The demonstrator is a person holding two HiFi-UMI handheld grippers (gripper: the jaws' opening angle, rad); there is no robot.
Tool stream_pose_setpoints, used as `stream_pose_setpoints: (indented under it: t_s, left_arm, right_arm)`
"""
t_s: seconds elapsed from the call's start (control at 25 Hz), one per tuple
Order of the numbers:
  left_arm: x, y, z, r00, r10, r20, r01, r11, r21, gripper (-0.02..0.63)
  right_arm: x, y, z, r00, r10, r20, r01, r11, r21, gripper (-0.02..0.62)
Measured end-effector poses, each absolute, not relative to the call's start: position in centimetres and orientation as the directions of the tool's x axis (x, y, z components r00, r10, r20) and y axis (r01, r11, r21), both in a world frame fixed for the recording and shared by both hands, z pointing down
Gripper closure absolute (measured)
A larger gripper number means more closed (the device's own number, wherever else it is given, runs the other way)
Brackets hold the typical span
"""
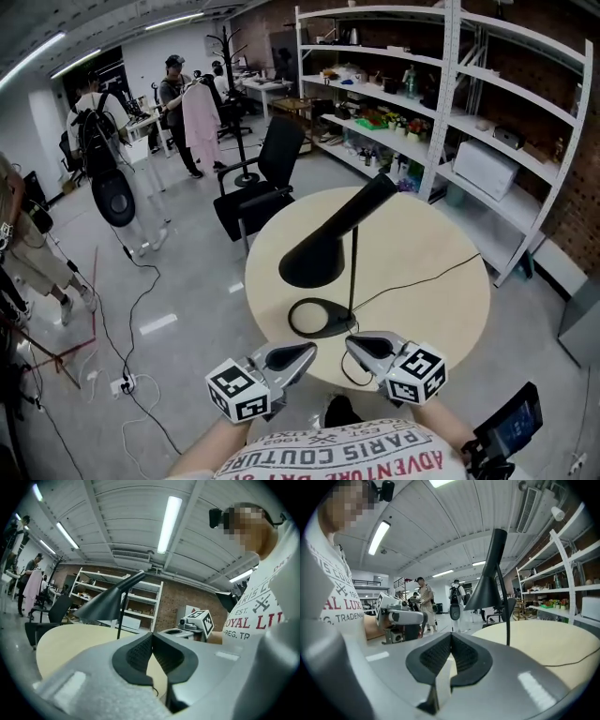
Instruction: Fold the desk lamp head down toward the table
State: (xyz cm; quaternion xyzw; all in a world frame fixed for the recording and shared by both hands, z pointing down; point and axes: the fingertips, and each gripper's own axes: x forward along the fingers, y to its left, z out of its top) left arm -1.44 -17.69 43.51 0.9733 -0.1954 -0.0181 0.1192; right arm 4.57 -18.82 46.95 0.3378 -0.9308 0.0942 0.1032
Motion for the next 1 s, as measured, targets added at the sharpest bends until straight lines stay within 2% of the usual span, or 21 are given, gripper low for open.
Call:
stream_pose_setpoints:
  t_s: [0.24,1.0]
  left_arm:
    - [0.1,-13.6,43.0,0.939,-0.34,0.053,-0.343,-0.915,0.214,0.606]
    - [1.9,-10.9,42.8,0.949,-0.303,0.089,-0.316,-0.926,0.208,0.606]
  right_arm:
    - [4.1,-13.8,46.4,-0.79,-0.564,0.243,-0.599,0.794,-0.105,0.595]
    - [4.3,-10.7,45.2,-0.795,-0.572,0.202,-0.598,0.795,-0.101,0.595]
